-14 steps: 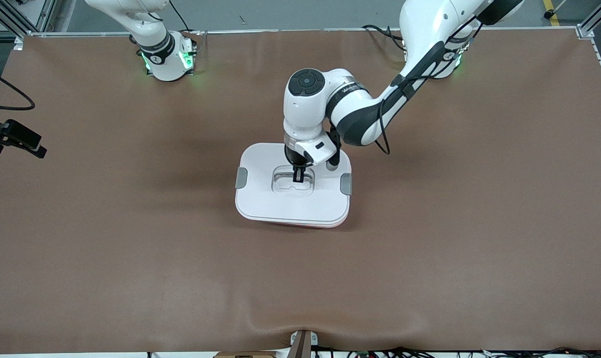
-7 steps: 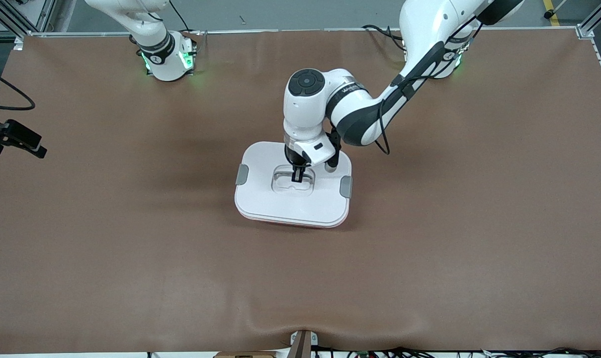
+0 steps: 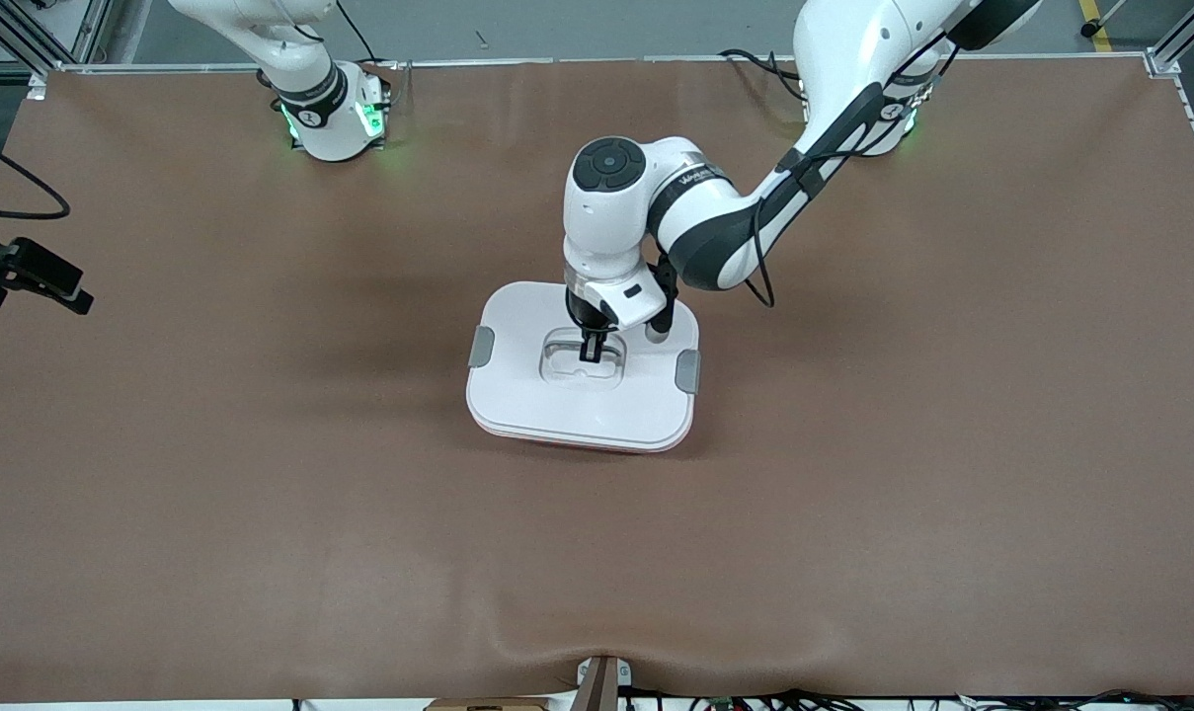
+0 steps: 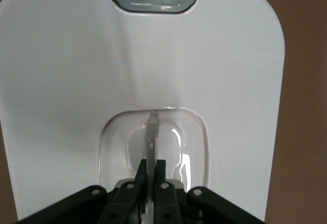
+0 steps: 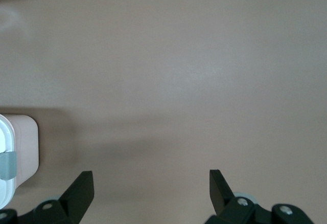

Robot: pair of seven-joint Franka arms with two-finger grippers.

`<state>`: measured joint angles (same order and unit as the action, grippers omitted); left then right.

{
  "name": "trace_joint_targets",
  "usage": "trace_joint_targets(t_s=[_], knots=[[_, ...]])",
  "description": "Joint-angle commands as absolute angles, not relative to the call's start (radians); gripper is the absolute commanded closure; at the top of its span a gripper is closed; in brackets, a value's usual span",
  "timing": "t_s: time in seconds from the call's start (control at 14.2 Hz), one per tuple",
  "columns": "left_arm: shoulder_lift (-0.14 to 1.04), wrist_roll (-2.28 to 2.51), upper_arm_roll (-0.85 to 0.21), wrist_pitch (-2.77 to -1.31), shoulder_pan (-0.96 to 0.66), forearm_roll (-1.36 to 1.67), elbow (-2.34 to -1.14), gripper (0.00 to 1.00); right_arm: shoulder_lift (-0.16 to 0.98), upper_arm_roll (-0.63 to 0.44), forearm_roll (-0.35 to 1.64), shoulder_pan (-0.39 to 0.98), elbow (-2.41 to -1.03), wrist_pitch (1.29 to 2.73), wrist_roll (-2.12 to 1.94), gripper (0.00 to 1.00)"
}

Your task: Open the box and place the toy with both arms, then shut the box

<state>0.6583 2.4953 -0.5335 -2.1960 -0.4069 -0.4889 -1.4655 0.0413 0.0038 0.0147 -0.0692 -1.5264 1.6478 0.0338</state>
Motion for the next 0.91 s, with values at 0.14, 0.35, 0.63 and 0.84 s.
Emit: trace_joint_targets(t_s=[0.14,0.35,0.63,0.84], knots=[[0.667,2.491,-0.538,-2.192,-0.397,-0.508,-1.450,1.00,0.049,0.020,0.011,-0.091,-1.511,1.638,0.023,0.00],[0.667,2.500,-0.538,-2.192,-0.397,-0.505,-1.450,1.00,0.049,0.020,0.011,-0.092,-1.509,1.638,0.023,0.00],[0.669,2.507,-0.537,-2.194,-0.394,-0.497,-1.445,1.00,0.049,0.020,0.011,-0.092,-1.509,1.638,0.023,0.00],[0.669,2.539,-0.537,-2.195,-0.396,-0.499,-1.445,1.00,0.049,0.020,0.011,-0.092,-1.509,1.638,0.023,0.00]])
